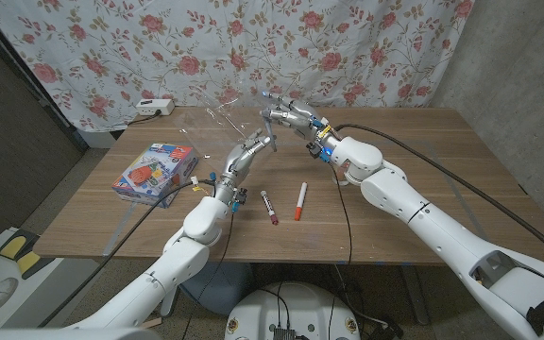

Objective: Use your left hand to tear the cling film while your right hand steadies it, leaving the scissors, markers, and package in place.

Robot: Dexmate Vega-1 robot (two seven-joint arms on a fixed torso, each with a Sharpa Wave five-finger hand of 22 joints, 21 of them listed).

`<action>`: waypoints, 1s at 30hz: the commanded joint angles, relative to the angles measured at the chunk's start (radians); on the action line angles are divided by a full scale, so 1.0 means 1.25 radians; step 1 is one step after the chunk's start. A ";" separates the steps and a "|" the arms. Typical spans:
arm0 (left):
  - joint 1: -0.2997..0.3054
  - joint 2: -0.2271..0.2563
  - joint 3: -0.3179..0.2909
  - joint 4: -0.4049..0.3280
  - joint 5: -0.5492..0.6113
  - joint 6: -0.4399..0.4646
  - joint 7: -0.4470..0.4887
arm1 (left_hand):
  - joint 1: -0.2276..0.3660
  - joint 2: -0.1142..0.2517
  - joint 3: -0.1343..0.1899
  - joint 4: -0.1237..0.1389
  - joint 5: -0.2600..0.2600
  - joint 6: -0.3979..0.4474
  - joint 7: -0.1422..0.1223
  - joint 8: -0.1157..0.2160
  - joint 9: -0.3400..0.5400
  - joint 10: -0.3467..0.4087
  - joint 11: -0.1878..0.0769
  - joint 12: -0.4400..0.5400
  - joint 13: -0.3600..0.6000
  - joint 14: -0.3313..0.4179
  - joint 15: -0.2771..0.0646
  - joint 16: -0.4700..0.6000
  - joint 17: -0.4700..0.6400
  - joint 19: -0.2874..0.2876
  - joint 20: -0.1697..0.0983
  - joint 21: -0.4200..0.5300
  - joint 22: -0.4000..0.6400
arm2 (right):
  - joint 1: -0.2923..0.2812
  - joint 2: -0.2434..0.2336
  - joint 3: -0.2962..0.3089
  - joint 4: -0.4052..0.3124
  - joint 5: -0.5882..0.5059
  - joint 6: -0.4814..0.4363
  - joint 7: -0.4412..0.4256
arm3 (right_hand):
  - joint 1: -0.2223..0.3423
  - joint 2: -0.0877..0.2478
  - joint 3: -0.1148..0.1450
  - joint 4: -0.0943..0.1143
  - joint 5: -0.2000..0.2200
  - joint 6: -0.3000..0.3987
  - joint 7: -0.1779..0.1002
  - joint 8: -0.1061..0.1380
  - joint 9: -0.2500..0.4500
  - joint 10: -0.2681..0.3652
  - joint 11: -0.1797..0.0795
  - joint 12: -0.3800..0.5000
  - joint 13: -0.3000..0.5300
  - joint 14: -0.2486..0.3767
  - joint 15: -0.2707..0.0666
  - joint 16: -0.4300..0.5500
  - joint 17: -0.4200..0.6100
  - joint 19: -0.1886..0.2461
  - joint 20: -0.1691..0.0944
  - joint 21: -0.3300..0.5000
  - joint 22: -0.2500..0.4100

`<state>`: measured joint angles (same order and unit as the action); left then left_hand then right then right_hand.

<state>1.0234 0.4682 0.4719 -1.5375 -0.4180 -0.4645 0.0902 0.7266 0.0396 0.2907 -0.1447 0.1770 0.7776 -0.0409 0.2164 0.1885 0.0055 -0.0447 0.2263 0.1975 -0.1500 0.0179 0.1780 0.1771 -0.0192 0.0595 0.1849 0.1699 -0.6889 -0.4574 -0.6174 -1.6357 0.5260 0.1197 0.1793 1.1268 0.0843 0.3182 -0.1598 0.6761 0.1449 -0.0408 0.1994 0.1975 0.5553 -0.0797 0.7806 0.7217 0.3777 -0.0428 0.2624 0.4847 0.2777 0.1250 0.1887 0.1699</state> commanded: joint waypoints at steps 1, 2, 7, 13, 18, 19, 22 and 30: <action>-0.008 -0.005 0.005 0.011 -0.002 -0.001 -0.006 | 0.013 0.005 0.003 -0.003 0.000 0.009 0.002 0.000 0.003 0.009 -0.001 0.006 0.002 0.006 0.002 0.007 0.000 0.002 0.007 0.006 0.003 | 0.005 0.003 -0.006 0.003 -0.002 -0.003 0.008 | 0.003 0.008 -0.005 0.003 0.005 0.009 0.000 0.000 0.003 0.083 -0.087 0.004 0.000 0.011 -0.131 -0.001 0.003 -0.001 -0.001 0.001 0.001; -0.009 -0.005 0.005 0.011 -0.003 -0.001 -0.007 | 0.014 0.007 0.004 -0.003 0.000 0.010 0.003 0.000 0.003 0.013 -0.003 0.007 0.002 0.007 0.003 0.007 0.000 0.002 0.008 0.006 0.003 | 0.005 0.003 -0.006 0.004 0.000 -0.004 0.009 | 0.003 0.008 -0.005 0.002 0.005 0.009 0.000 0.000 0.003 0.082 -0.088 0.003 -0.001 0.011 -0.131 -0.001 0.004 -0.001 -0.001 0.001 0.001; -0.010 -0.006 0.007 0.014 0.005 -0.008 -0.007 | 0.024 0.023 0.010 -0.003 0.000 0.024 0.013 -0.001 0.005 0.063 -0.003 0.024 0.003 0.033 0.001 0.014 0.000 0.006 0.014 0.007 0.003 | 0.006 0.001 -0.004 0.003 0.004 -0.009 0.010 | 0.004 0.007 -0.005 0.002 0.006 0.010 0.001 -0.001 0.003 0.083 -0.090 0.004 -0.001 0.012 -0.132 -0.002 0.004 -0.001 0.000 0.002 0.001; -0.010 -0.011 0.008 0.017 0.006 -0.015 -0.006 | 0.028 0.030 0.013 -0.003 0.000 0.035 0.016 0.001 0.005 0.071 -0.002 0.026 0.003 0.034 0.001 0.013 0.000 0.010 0.015 0.008 0.003 | 0.005 0.001 -0.006 0.001 0.006 -0.009 0.015 | 0.005 0.007 -0.004 0.001 0.007 0.011 0.001 -0.001 0.003 0.083 -0.089 0.005 -0.001 0.014 -0.132 -0.004 0.003 -0.001 0.000 0.002 0.001; -0.008 -0.011 0.009 0.015 0.011 -0.017 -0.001 | 0.033 0.036 0.016 -0.004 0.001 0.039 0.015 0.001 0.005 0.071 -0.001 0.025 0.003 0.034 0.002 0.012 -0.001 0.012 0.016 0.008 0.003 | 0.003 0.000 -0.007 -0.002 0.011 -0.014 0.018 | 0.004 0.007 -0.005 0.002 0.007 0.013 0.003 -0.001 0.003 0.084 -0.090 0.006 -0.002 0.016 -0.133 -0.004 0.004 -0.001 0.001 0.002 0.001; -0.007 -0.011 0.008 0.014 0.011 -0.016 -0.001 | 0.034 0.036 0.016 -0.005 0.001 0.039 0.015 0.001 0.005 0.071 -0.001 0.025 0.003 0.035 0.001 0.012 -0.001 0.012 0.015 0.008 0.003 | 0.002 0.000 -0.006 -0.003 0.012 -0.014 0.018 | 0.004 0.006 -0.005 0.002 0.007 0.013 0.003 -0.001 0.003 0.084 -0.090 0.006 -0.003 0.016 -0.132 -0.004 0.004 -0.001 0.001 0.002 0.001; -0.005 -0.013 0.008 0.013 0.010 -0.017 0.003 | 0.034 0.036 0.016 -0.005 0.000 0.041 0.012 0.001 0.005 0.072 -0.002 0.025 0.003 0.035 0.000 0.012 -0.001 0.013 0.013 0.009 0.003 | 0.001 -0.001 -0.006 -0.006 0.013 -0.013 0.019 | 0.004 0.007 -0.005 0.002 0.007 0.013 0.003 -0.001 0.003 0.083 -0.089 0.006 -0.003 0.016 -0.133 -0.004 0.005 -0.001 0.000 0.002 0.001; -0.001 -0.015 0.007 0.010 0.012 -0.019 0.006 | 0.032 0.032 0.013 -0.004 -0.001 0.027 0.009 -0.007 0.004 0.070 -0.002 0.023 0.003 0.037 -0.002 0.011 0.000 0.015 0.011 0.008 0.003 | -0.007 -0.001 -0.005 -0.016 0.020 -0.018 0.014 | 0.005 0.007 -0.007 0.002 0.006 0.014 0.002 -0.001 0.003 0.084 -0.089 0.006 -0.005 0.018 -0.134 -0.004 0.007 -0.001 0.001 0.002 0.001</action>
<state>1.0155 0.4528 0.4810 -1.5199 -0.4075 -0.4831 0.0880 0.7661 0.0792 0.3050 -0.1503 0.1770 0.8198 -0.0271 0.2143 0.1905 0.0877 -0.0447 0.2514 0.1975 -0.1034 0.0178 0.1858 0.1771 -0.0053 0.0734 0.1897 0.1699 -0.6845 -0.4565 -0.6240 -1.6389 0.5401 0.1044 0.1990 1.1288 0.0852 0.3142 -0.1558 0.6806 0.1554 -0.0407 0.1995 0.1975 0.5515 -0.0834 0.7843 0.7160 0.3900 -0.0409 0.2587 0.4893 0.2778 0.1250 0.1887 0.1699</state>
